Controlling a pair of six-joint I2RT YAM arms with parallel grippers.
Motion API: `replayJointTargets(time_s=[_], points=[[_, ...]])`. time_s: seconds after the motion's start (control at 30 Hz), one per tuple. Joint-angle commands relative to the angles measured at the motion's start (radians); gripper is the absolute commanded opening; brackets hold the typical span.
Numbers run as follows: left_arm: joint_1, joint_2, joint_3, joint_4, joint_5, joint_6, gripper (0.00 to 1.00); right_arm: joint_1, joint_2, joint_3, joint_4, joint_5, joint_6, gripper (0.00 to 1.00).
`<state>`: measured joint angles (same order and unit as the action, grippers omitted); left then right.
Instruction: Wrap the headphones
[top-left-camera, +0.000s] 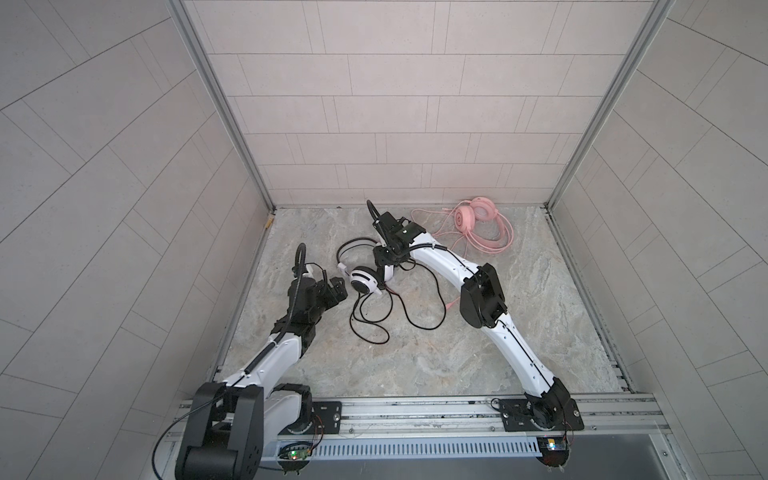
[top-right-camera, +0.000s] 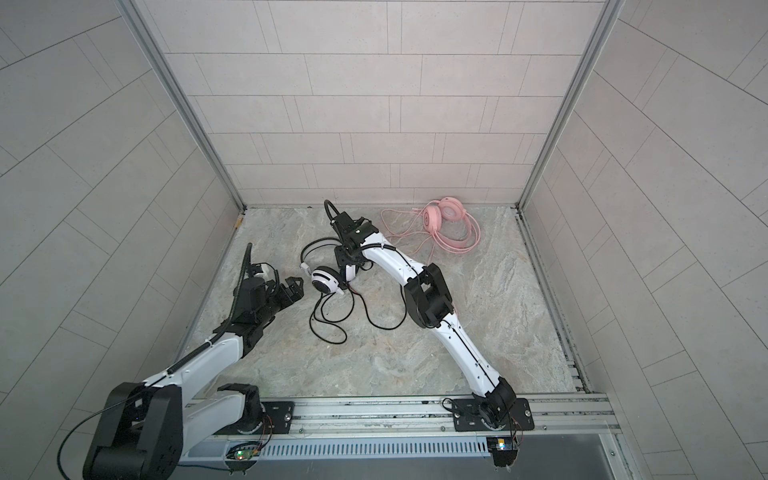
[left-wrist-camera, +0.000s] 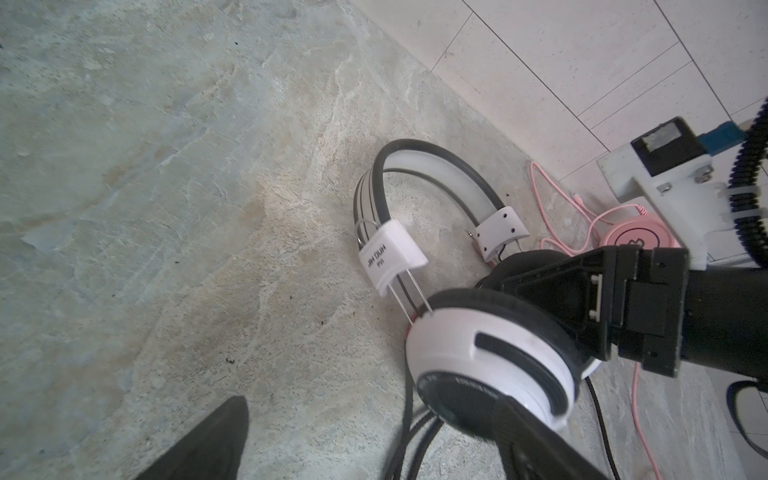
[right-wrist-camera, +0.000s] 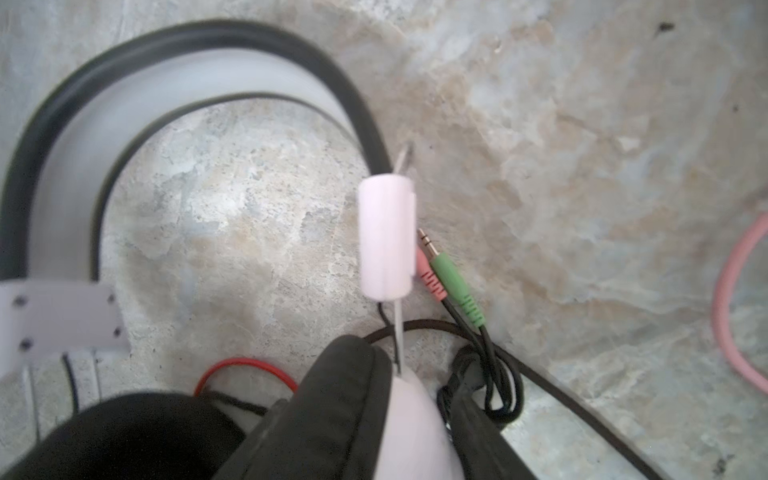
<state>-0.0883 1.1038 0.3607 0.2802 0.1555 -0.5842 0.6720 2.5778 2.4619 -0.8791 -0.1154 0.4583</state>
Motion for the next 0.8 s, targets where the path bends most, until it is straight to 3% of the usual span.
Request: replayJointTargets(time_s=[0.0,0.1,0.2,0.47,0.6,0.77], points=[[-0.004,0.003,0.024,0.012,0.001,0.0,0.97,0.004,-0.078,-0.046,-0.043,0.021,-0.031,0.56],[-0.002,0.007,0.021,0.028,0.013,-0.006,0.97,0.004,-0.152,-0.141,-0.006,0.032,-0.051,0.44],[-0.002,0.003,0.017,0.033,0.012,-0.008,0.97,0.004,-0.285,-0.356,0.153,0.009,-0.091,0.28],[-0.003,-0.036,-0.016,0.059,-0.016,-0.011,0.97,0.004,-0.652,-0.926,0.551,0.051,-0.157,0.28],[-0.003,-0.035,-0.008,0.077,0.079,0.034,0.97,0.005,-0.807,-1.226,0.8,0.055,-0.187,0.29],[-0.003,-0.029,0.0,0.112,0.191,0.04,0.97,0.003,-0.943,-1.471,1.001,0.092,-0.218,0.29]])
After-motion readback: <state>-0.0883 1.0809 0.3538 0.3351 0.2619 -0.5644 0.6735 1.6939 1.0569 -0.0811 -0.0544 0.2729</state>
